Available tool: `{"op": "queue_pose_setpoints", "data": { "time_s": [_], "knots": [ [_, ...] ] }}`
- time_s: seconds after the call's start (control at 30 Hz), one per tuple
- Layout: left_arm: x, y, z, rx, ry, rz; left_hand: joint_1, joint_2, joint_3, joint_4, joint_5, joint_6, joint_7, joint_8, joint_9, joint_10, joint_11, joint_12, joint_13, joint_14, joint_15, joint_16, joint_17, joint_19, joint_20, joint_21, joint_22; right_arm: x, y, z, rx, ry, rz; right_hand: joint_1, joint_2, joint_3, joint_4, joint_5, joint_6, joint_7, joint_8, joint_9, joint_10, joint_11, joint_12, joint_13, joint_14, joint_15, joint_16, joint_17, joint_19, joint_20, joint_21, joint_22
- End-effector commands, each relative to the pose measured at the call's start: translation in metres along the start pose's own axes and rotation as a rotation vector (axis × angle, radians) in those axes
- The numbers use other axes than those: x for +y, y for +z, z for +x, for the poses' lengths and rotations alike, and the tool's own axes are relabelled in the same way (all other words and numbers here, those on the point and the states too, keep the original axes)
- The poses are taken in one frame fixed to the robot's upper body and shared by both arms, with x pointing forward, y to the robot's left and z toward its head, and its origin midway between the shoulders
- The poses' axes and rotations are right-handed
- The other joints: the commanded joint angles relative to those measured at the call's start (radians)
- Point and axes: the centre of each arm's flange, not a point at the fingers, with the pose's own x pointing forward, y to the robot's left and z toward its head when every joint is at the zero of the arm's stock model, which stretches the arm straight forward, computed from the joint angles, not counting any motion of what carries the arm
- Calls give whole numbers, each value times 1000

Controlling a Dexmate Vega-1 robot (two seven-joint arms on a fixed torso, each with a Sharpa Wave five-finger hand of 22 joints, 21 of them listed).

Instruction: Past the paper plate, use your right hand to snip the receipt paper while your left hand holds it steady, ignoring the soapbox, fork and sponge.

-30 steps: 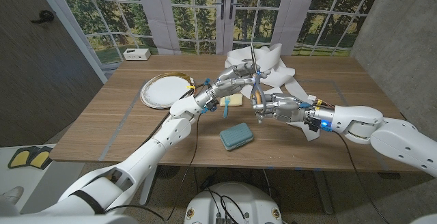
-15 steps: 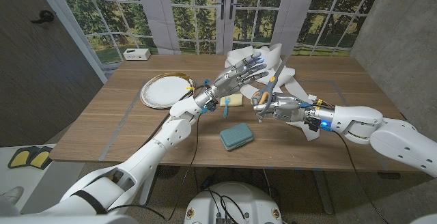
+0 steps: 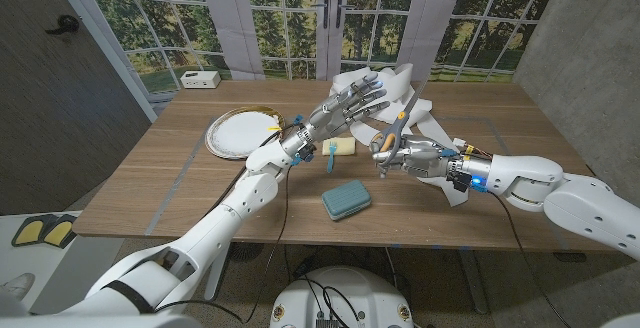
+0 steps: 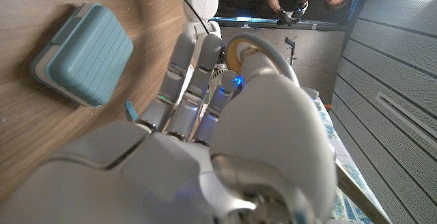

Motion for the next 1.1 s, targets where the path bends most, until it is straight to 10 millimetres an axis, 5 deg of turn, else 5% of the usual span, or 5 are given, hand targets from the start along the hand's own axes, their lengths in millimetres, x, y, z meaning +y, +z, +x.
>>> {"op": "queue_pose_setpoints", "data": {
  "time_s": [0.03, 0.43, 0.9, 1.1],
  "knots": [
    [-1, 17, -12, -18, 39, 45, -13, 4, 0, 6, 9, 17, -2, 10, -1, 13, -4, 11, -4, 3, -85, 10, -3, -3, -7, 2, 3, 0, 3, 1, -23, -21, 17, -6, 2, 1, 2, 3, 1, -4, 1, 0, 8, -3, -9, -1, 16, -113, -6, 6, -3, -68, 6, 3],
    [2, 24, -34, -16, 104, 61, -29, 12, -5, 15, 13, 47, -4, 19, -3, 32, -5, 18, -14, 10, -84, 14, -12, 0, -14, 3, 3, -1, 2, 1, 20, -74, 37, -1, -8, 0, -4, 17, 6, 0, 8, 8, 21, 0, -4, 20, 28, -113, -9, 13, 1, -58, 10, 3],
    [4, 26, -43, -20, 132, 63, -36, 21, -9, 21, 20, 108, -3, 33, -6, 70, -24, 31, -30, 25, -92, 18, -27, 3, -19, 4, 3, 0, 4, 2, 37, -77, 21, -12, -10, -8, -1, 12, 3, 17, -41, -57, 25, -1, -37, -17, 24, -112, -25, 0, -14, -48, 7, 2],
    [4, 25, -44, -22, 133, 60, -36, 25, -10, 22, 22, 124, -5, 36, -7, 77, -29, 32, -36, 30, -93, 20, -31, 5, -23, 5, 3, 0, 2, 2, 24, -75, 49, -3, -4, -3, -4, 22, 16, 20, -33, -49, 34, 1, -35, -12, 25, -112, -29, 5, -8, -44, 7, 1]
  ]
}}
